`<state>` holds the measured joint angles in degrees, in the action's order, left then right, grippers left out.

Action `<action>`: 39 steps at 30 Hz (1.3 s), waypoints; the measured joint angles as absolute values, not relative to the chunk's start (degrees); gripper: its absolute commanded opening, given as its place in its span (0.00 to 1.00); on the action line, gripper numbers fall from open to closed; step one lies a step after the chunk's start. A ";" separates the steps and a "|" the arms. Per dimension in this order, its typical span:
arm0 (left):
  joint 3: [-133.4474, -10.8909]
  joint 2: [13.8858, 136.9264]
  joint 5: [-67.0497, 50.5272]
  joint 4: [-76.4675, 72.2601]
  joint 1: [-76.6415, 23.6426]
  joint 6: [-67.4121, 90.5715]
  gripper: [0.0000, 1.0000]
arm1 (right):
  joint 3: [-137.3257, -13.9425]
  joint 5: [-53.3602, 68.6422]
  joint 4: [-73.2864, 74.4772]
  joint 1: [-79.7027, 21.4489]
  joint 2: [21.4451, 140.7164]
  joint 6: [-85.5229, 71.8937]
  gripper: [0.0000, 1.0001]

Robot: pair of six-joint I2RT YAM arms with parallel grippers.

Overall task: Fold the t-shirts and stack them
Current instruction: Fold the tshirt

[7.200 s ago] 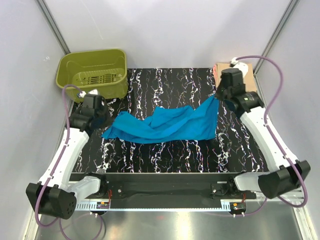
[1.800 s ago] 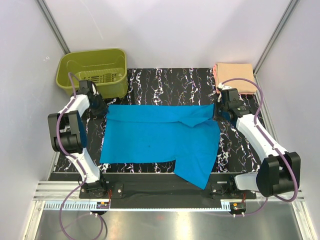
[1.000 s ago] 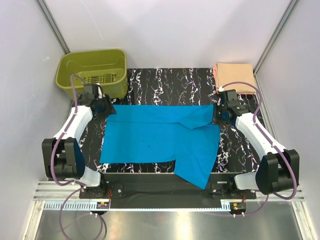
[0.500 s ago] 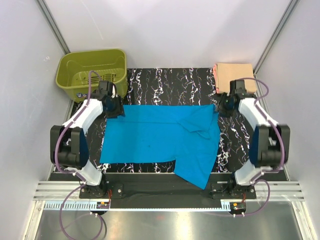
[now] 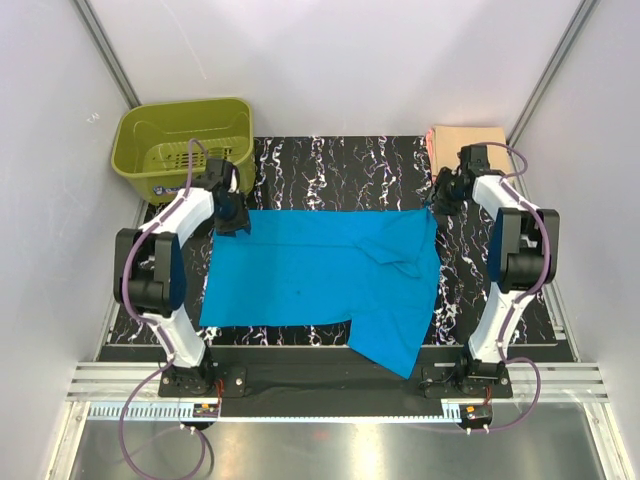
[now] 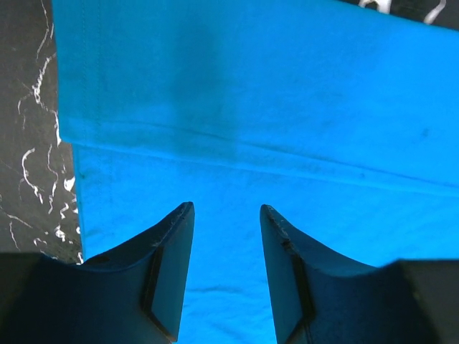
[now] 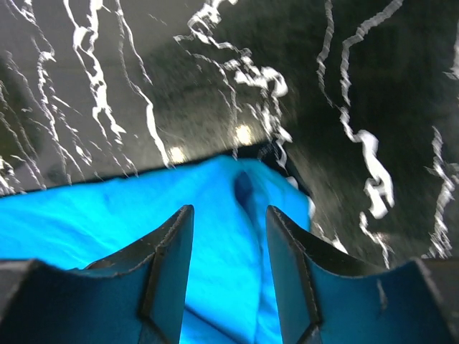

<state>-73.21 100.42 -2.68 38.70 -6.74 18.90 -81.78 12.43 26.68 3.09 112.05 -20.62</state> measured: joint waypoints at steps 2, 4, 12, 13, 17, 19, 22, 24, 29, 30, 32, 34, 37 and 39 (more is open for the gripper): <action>-74.63 102.19 -2.04 39.29 -6.74 18.87 0.48 | -82.89 13.89 26.06 3.16 113.60 -20.93 0.52; -75.94 103.79 -1.17 39.68 -6.72 18.87 0.48 | -83.26 15.11 25.54 3.16 114.93 -21.56 0.51; -80.25 108.66 0.67 40.84 -6.28 18.92 0.48 | -85.38 16.40 25.96 3.16 119.48 -23.33 0.27; -80.42 108.90 0.75 41.06 -6.26 18.96 0.49 | -86.46 16.21 26.46 3.16 120.11 -23.40 0.19; -80.60 110.04 1.61 41.12 -6.17 19.33 0.49 | -88.73 13.50 27.05 3.18 120.95 -23.64 0.05; -80.60 110.89 2.07 41.15 -6.00 19.53 0.49 | -89.25 11.99 27.11 3.18 120.95 -23.44 0.02; -80.53 111.72 2.57 41.23 -5.76 19.77 0.49 | -89.67 10.85 27.29 3.22 120.95 -23.27 0.00; -80.49 111.79 2.76 41.25 -5.67 19.79 0.48 | -89.73 10.48 27.29 3.25 120.95 -23.18 0.00; -80.38 111.79 3.51 41.25 -5.67 19.81 0.48 | -89.76 9.45 27.24 3.27 121.45 -22.61 0.03; -80.20 111.79 3.75 41.15 -5.67 19.79 0.48 | -89.84 9.06 27.29 3.27 121.75 -22.39 0.08; -79.26 111.55 4.27 40.71 -5.67 19.77 0.48 | -90.50 8.38 27.57 3.27 122.65 -21.96 0.20; -77.73 110.67 4.54 40.53 -5.67 19.77 0.51 | -92.12 7.40 28.88 3.27 123.87 -21.37 0.39; -74.54 106.98 4.51 40.88 -5.67 19.90 0.58 | -94.61 5.65 31.81 3.27 124.60 -20.53 0.59; -73.17 103.70 4.54 41.17 -5.67 19.97 0.59 | -95.24 4.03 33.52 3.38 123.70 -20.53 0.67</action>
